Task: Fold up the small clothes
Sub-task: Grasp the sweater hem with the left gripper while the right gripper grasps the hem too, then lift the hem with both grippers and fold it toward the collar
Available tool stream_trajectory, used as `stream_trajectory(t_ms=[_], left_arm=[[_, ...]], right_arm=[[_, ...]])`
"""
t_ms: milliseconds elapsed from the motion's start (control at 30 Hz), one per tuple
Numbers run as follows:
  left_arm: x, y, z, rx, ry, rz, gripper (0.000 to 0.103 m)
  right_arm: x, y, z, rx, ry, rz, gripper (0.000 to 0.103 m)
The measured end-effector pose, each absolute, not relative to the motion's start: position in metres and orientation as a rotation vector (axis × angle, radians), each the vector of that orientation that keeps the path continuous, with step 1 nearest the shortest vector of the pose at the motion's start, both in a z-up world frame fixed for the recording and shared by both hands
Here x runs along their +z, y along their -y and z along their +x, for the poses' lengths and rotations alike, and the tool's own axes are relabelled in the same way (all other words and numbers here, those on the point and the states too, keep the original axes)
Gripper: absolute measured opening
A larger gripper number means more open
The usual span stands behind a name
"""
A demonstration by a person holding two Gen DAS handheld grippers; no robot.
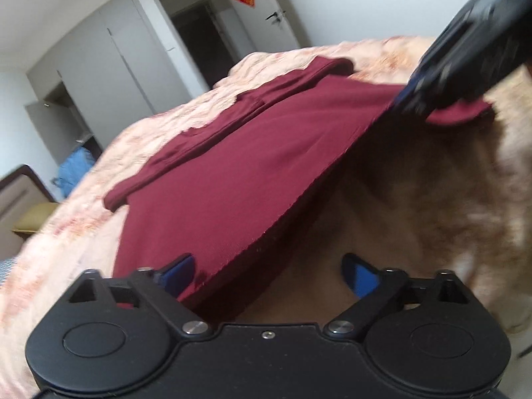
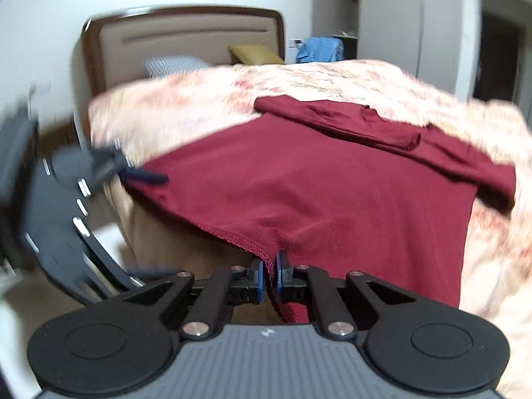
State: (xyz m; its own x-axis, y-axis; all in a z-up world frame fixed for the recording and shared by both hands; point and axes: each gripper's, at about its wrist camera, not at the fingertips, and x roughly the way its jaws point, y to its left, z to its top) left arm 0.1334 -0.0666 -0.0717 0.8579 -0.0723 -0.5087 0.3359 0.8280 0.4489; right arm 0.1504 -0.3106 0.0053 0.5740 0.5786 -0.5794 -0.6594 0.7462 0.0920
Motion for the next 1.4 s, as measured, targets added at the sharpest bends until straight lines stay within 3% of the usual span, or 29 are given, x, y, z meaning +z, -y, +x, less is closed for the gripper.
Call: stream_trajectory(t_ms=[100,167,267,567,667,833,1100,1133,1167,1400], left_arm=[[-0.069,0.064,0.138,-0.173,-0.468,0.561,0.077],[-0.066,0.057,0.137,-0.144,-0.454,0.565,0.057],[-0.063,0.038,0.134,-0.104,-0.434,0.577,0.038],[-0.059,0.000,0.128,-0.073,-0.415,0.624,0.007],[-0.051,-0.005,0.133,-0.078,-0.398,0.596,0.006],[-0.036,-0.013,0.142,-0.093,-0.394,0.531,0.006],[-0.025,-0.013,0.144,-0.096,-0.380,0.515,0.006],[-0.025,-0.013,0.142,-0.097,-0.378,0.513,0.005],[-0.023,-0.013,0.142,-0.097,-0.374,0.513,0.004],[-0.008,-0.016,0.105,-0.059,-0.215,0.475,0.003]], right_arm=[[0.013,0.322,0.154,0.742,-0.625,-0.075,0.008],[0.015,0.328,0.152,0.737,-0.608,-0.077,0.008],[0.013,0.328,0.145,0.729,-0.595,-0.100,0.008],[-0.026,0.290,0.122,0.670,-0.570,-0.396,0.013],[-0.034,0.284,0.117,0.637,-0.559,-0.462,0.028],[-0.044,0.287,0.105,0.560,-0.518,-0.606,0.040],[-0.070,0.297,0.088,0.397,-0.394,-0.874,0.041],[-0.070,0.298,0.088,0.371,-0.379,-0.880,0.030],[-0.069,0.301,0.088,0.351,-0.373,-0.866,0.009],[-0.034,0.319,0.059,0.338,-0.260,-0.743,0.004]])
